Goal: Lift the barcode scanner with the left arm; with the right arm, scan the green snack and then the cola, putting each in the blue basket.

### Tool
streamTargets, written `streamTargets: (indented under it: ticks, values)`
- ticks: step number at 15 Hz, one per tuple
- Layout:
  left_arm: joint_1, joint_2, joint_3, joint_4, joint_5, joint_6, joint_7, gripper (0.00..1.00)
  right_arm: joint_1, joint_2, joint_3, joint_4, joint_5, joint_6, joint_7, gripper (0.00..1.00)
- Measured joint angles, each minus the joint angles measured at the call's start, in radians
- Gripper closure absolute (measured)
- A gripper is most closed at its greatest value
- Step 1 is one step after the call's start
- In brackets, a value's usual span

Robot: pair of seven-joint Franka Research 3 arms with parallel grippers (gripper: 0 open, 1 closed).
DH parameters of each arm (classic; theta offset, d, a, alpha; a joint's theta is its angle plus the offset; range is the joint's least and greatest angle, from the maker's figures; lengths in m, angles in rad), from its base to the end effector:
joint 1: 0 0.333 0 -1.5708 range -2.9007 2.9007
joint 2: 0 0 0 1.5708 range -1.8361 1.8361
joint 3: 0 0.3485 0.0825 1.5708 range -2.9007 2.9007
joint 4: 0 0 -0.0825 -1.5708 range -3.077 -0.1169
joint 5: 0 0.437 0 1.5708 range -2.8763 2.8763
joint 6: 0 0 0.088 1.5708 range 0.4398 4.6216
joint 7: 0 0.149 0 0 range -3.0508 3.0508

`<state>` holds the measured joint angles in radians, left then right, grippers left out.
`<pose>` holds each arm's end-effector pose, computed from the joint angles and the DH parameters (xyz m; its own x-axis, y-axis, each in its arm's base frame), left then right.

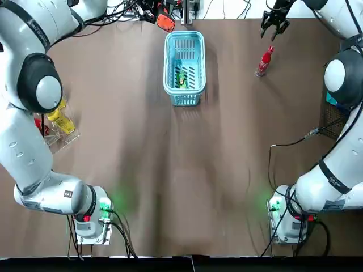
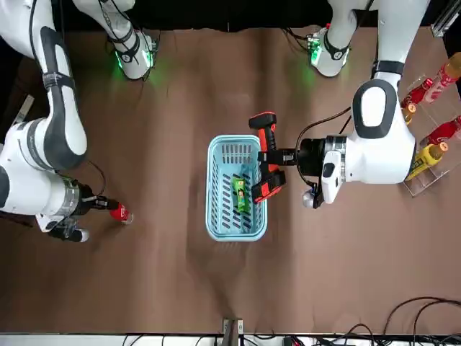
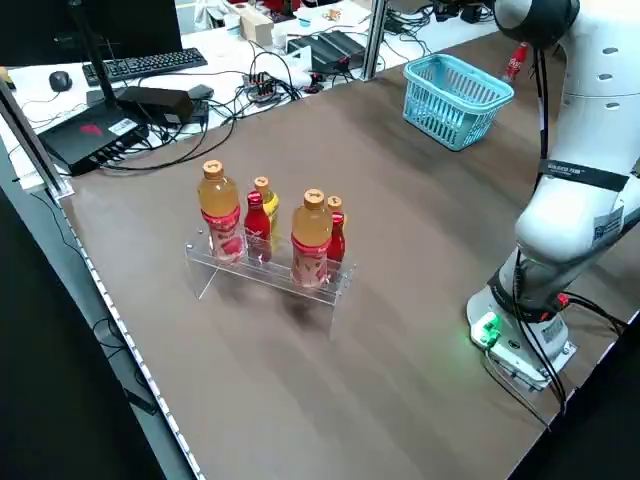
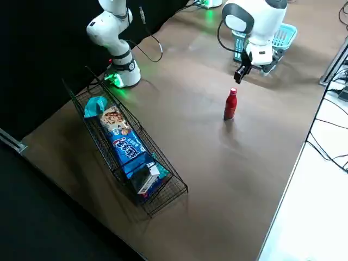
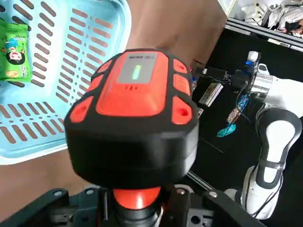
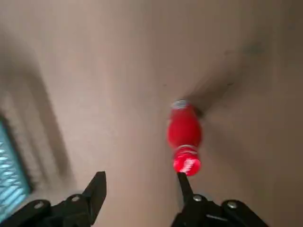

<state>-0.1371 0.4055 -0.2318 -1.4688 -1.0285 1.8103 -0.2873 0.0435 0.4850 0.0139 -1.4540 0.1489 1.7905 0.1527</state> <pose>0.6724 -0.3444 0.4880 0.9080 -0.0080 -0.4190 0.3536 -0.5218 0.7763 0.7362 0.0597 0.3636 0.9771 -0.1270 -0.1707 -0.1486 -0.9816 -0.1203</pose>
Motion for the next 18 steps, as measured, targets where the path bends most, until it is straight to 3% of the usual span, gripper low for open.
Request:
streamTargets:
  ticks: [6,12,18]
  values:
    - [0.0,0.009,0.0,0.0,0.0,0.0,0.006,0.67,0.0,0.002,0.001,-0.037,-0.093,-0.009,-0.003,0.33]
    - [-0.001,0.009,0.0,0.0,0.0,0.0,0.006,0.67,-0.008,0.009,-0.001,-0.08,-0.1,0.019,-0.025,0.34]
    - [-0.001,0.009,0.0,0.0,0.0,0.0,0.007,0.67,-0.008,0.019,0.0,-0.085,-0.104,0.055,-0.027,0.43]
